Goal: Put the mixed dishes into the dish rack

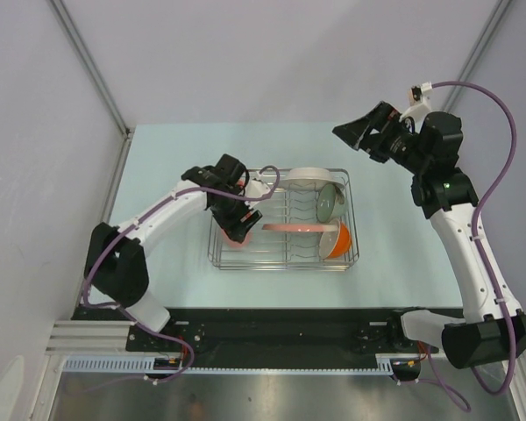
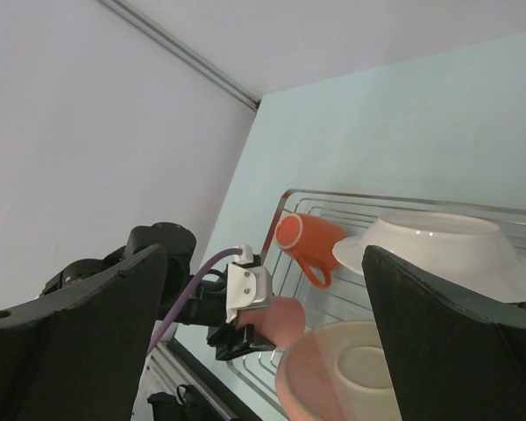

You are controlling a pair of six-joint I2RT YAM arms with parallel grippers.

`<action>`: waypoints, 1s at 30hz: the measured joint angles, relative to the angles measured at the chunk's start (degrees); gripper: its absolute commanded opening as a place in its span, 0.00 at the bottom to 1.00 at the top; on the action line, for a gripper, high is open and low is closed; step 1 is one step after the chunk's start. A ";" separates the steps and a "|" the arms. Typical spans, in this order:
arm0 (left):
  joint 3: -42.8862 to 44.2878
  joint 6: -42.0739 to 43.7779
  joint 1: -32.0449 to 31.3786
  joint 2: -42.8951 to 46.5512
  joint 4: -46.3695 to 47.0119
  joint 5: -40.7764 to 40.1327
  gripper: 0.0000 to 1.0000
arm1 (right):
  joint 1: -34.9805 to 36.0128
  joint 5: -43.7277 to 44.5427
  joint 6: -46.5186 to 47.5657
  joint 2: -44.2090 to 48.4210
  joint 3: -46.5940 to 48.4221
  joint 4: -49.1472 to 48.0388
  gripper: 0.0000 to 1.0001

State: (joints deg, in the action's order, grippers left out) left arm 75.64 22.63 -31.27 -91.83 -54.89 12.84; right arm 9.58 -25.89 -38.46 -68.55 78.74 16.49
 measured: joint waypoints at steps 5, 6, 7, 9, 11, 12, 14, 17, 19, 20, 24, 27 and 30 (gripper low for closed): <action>-0.94 0.02 -0.50 -2.36 1.79 -3.72 0.00 | -1.07 0.00 0.98 0.02 -0.94 0.76 1.00; -0.96 0.00 -0.52 -2.84 2.34 -4.37 0.00 | -1.33 0.02 1.07 0.02 -1.22 0.96 1.00; -1.01 -0.02 -0.57 -3.15 2.78 -4.96 0.00 | -1.53 0.02 1.09 0.02 -1.42 1.07 1.00; -1.53 -0.04 -0.79 -3.65 4.07 -5.92 0.00 | -2.03 0.00 1.22 0.07 -1.99 1.29 1.00; -2.08 -0.07 -1.07 -4.13 4.92 -6.67 0.00 | -2.49 0.00 1.25 0.11 -2.34 1.64 1.00; -2.29 -0.07 -1.22 -4.46 5.27 -6.82 0.00 | -2.75 -0.02 1.25 0.15 -2.56 1.70 1.00; -2.78 -0.11 -1.51 -5.14 6.23 -6.97 0.00 | -3.19 -0.02 1.27 0.22 -2.80 1.86 1.00; -3.23 -0.13 -1.95 -6.16 7.28 -7.15 0.04 | -3.65 -0.04 1.27 0.28 -2.97 2.01 1.00; -3.54 -0.20 -2.19 -6.45 7.87 -7.34 0.08 | -3.80 -0.07 1.25 0.33 -2.99 2.03 1.00; -3.58 -0.20 -2.27 -6.43 7.91 -7.39 0.09 | -3.85 -0.07 1.27 0.33 -2.99 2.03 1.00; -3.93 -0.66 -2.47 -6.36 8.74 -7.41 0.40 | -3.85 -0.13 1.27 0.37 -3.21 1.92 1.00; -4.02 -0.76 -2.49 -6.32 9.01 -7.32 0.64 | -3.85 -0.33 1.25 0.42 -3.63 1.92 1.00; -4.17 -1.11 -2.54 -6.14 9.27 -7.32 0.78 | -3.89 -0.46 1.25 0.42 -3.89 1.99 1.00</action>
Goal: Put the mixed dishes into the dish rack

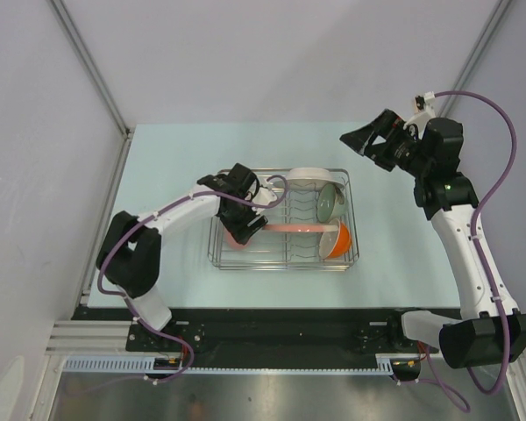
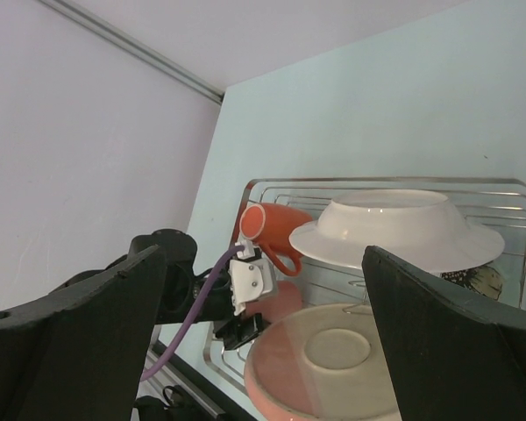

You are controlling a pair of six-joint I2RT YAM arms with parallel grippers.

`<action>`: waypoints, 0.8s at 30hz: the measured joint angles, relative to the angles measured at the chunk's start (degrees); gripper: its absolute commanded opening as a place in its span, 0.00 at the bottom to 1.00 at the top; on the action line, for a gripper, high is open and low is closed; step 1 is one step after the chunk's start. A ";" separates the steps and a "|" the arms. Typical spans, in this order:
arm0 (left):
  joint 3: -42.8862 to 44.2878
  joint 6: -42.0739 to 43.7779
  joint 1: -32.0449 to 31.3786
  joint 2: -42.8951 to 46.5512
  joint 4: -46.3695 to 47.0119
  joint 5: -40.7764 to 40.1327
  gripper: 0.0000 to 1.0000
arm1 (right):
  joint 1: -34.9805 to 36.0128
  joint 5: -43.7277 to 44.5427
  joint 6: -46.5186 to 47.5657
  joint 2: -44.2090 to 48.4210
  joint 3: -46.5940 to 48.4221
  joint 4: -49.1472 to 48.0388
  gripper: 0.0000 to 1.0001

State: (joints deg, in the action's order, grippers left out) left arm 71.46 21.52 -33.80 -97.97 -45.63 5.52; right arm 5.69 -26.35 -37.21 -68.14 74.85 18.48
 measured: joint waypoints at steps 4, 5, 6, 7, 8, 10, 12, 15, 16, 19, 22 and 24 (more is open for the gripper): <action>-0.46 -0.35 0.00 0.61 0.44 -0.68 1.00 | -0.07 -0.02 0.00 0.07 0.00 0.00 1.00; -0.55 -0.48 0.07 0.70 0.46 -0.70 1.00 | -0.11 -0.02 0.00 0.07 0.00 0.02 1.00; -0.66 -0.55 0.09 0.90 0.50 -0.90 1.00 | -0.15 -0.04 0.00 0.11 0.00 0.00 1.00; -0.79 -0.59 0.09 1.29 0.48 -0.92 1.00 | -0.17 -0.02 0.00 0.13 0.00 0.02 1.00; -0.96 -0.59 0.07 1.79 0.46 -0.90 1.00 | -0.17 -0.02 0.00 0.17 0.00 0.00 1.00; -1.38 -0.59 0.02 3.13 0.24 -0.87 1.00 | -0.20 -0.02 0.00 0.24 0.00 0.02 1.00; -1.79 -0.59 -0.07 4.61 -0.02 -0.85 1.00 | -0.22 -0.04 0.00 0.28 0.00 0.04 1.00; -2.19 -0.59 -0.15 6.43 -0.66 -0.85 1.00 | -0.22 -0.07 -0.02 0.33 0.00 0.02 1.00; -2.23 -0.59 -0.17 6.84 -0.83 -0.85 1.00 | -0.22 -0.07 -0.02 0.33 0.00 0.02 1.00; -2.36 -0.61 -0.17 8.48 -1.70 -0.85 1.00 | -0.22 -0.09 -0.02 0.35 0.00 0.02 1.00; -2.38 -0.63 -0.20 11.17 -2.91 -0.81 1.00 | -0.22 -0.07 0.00 0.35 0.00 0.00 1.00; -2.38 -0.61 -0.20 13.09 -3.80 -0.83 1.00 | -0.20 0.00 0.07 0.35 0.00 0.07 1.00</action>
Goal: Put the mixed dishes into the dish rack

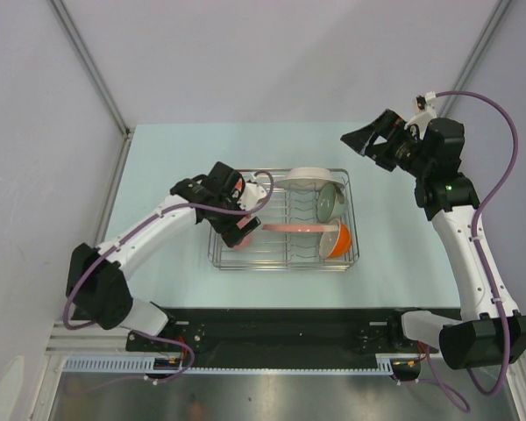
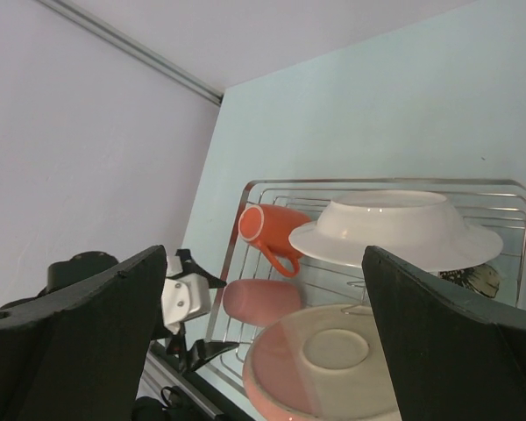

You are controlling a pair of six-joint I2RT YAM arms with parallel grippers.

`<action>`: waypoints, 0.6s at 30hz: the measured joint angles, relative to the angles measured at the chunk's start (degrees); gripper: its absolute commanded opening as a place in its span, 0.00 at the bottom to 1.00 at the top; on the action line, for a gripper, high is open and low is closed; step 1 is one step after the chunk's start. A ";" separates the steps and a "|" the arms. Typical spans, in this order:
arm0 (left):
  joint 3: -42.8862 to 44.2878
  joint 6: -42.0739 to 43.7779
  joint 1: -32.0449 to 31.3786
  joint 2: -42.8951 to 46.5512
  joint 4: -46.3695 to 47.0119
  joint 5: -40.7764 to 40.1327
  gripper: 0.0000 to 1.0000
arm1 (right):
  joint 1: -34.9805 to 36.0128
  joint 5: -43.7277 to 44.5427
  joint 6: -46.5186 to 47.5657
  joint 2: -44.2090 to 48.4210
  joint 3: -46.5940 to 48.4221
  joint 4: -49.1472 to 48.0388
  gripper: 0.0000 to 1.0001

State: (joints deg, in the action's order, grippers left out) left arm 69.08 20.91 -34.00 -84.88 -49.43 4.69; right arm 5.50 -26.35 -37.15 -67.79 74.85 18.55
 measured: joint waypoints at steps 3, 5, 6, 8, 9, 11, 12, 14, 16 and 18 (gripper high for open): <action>0.04 -0.07 0.00 3.30 -1.31 -0.26 1.00 | 0.00 0.63 1.27 0.04 0.00 0.59 1.00; 0.37 -0.24 0.35 6.21 -1.68 -0.76 1.00 | 0.31 2.34 2.80 0.33 -0.02 1.90 0.99; 0.96 -0.42 0.83 8.24 -1.75 -1.09 1.00 | 0.72 4.20 4.13 0.66 -0.04 3.10 1.00; 3.15 -0.83 2.69 11.91 -1.70 -0.92 1.00 | 1.99 7.87 6.73 1.46 -0.07 5.62 1.00; 4.76 -1.07 4.15 13.51 -1.53 -0.83 1.00 | 2.89 9.62 7.98 1.90 -0.07 6.80 1.00; 7.74 -1.64 7.80 16.50 -0.09 -0.26 1.00 | 5.92 14.60 11.13 3.06 -0.07 9.70 1.00; 8.37 -1.88 9.05 17.73 0.72 -0.13 1.00 | 6.95 15.96 11.98 3.43 -0.07 10.62 1.00; 8.57 -2.14 11.23 20.35 2.10 0.11 1.00 | 9.44 19.37 13.90 4.28 -0.07 12.87 1.00; 8.09 -2.60 13.14 23.04 2.89 0.68 1.00 | 10.84 22.14 15.39 5.11 -0.07 15.15 1.00; 6.27 -2.95 14.75 25.49 4.02 1.55 1.00 | 10.97 24.22 16.37 5.75 -0.11 16.70 1.00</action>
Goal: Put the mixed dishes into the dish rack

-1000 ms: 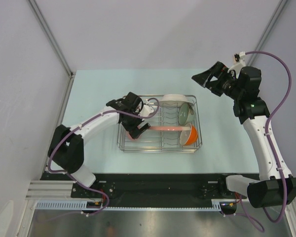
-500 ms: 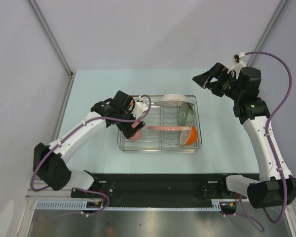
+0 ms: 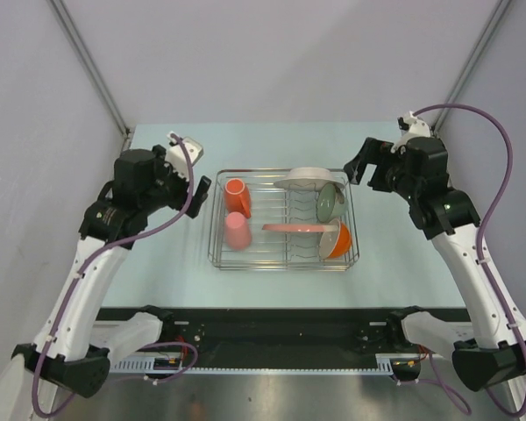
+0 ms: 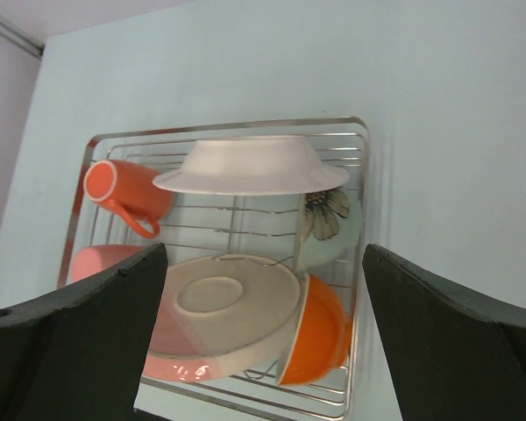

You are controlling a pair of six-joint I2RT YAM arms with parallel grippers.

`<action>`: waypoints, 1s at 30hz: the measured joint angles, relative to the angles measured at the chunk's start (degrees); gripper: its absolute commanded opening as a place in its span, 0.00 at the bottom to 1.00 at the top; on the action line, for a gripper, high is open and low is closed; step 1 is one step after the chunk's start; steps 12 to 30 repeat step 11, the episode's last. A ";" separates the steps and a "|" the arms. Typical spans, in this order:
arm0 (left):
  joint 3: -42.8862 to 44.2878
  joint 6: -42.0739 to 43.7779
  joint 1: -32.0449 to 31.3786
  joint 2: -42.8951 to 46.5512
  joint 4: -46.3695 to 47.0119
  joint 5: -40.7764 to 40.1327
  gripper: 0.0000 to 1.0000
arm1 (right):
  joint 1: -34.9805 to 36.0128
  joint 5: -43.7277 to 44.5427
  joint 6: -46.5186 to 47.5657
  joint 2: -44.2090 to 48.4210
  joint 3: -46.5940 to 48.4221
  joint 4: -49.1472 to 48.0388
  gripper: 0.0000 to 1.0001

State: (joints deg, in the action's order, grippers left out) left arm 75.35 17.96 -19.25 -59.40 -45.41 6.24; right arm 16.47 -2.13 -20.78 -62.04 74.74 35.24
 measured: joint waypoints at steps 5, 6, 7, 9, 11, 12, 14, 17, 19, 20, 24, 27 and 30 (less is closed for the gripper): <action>-5.53 -0.57 4.13 3.98 1.16 1.38 1.00 | -0.02 3.26 1.64 2.69 -2.10 1.60 1.00; -6.67 -0.76 5.03 4.42 1.27 1.57 1.00 | -0.02 3.50 1.90 3.34 -2.62 1.90 1.00; -7.52 -0.94 5.73 4.72 1.33 1.75 1.00 | -0.02 3.63 2.03 3.61 -2.80 2.14 1.00; -9.86 -1.05 7.65 5.62 1.75 2.40 1.00 | -0.02 4.20 2.54 4.22 -3.32 2.64 1.00; -12.24 -1.11 9.68 6.82 2.43 3.15 1.00 | -0.02 4.72 2.91 4.42 -3.74 3.08 1.00; -12.24 -1.11 9.68 6.82 2.43 3.15 1.00 | -0.02 4.72 2.91 4.42 -3.74 3.08 1.00; -12.24 -1.11 9.68 6.82 2.43 3.15 1.00 | -0.02 4.72 2.91 4.42 -3.74 3.08 1.00; -12.24 -1.11 9.68 6.82 2.43 3.15 1.00 | -0.02 4.72 2.91 4.42 -3.74 3.08 1.00; -12.24 -1.11 9.68 6.82 2.43 3.15 1.00 | -0.02 4.72 2.91 4.42 -3.74 3.08 1.00; -12.24 -1.11 9.68 6.82 2.43 3.15 1.00 | -0.02 4.72 2.91 4.42 -3.74 3.08 1.00; -12.24 -1.11 9.68 6.82 2.43 3.15 1.00 | -0.02 4.72 2.91 4.42 -3.74 3.08 1.00; -12.24 -1.11 9.68 6.82 2.43 3.15 1.00 | -0.02 4.72 2.91 4.42 -3.74 3.08 1.00; -12.24 -1.11 9.68 6.82 2.43 3.15 1.00 | -0.02 4.72 2.91 4.42 -3.74 3.08 1.00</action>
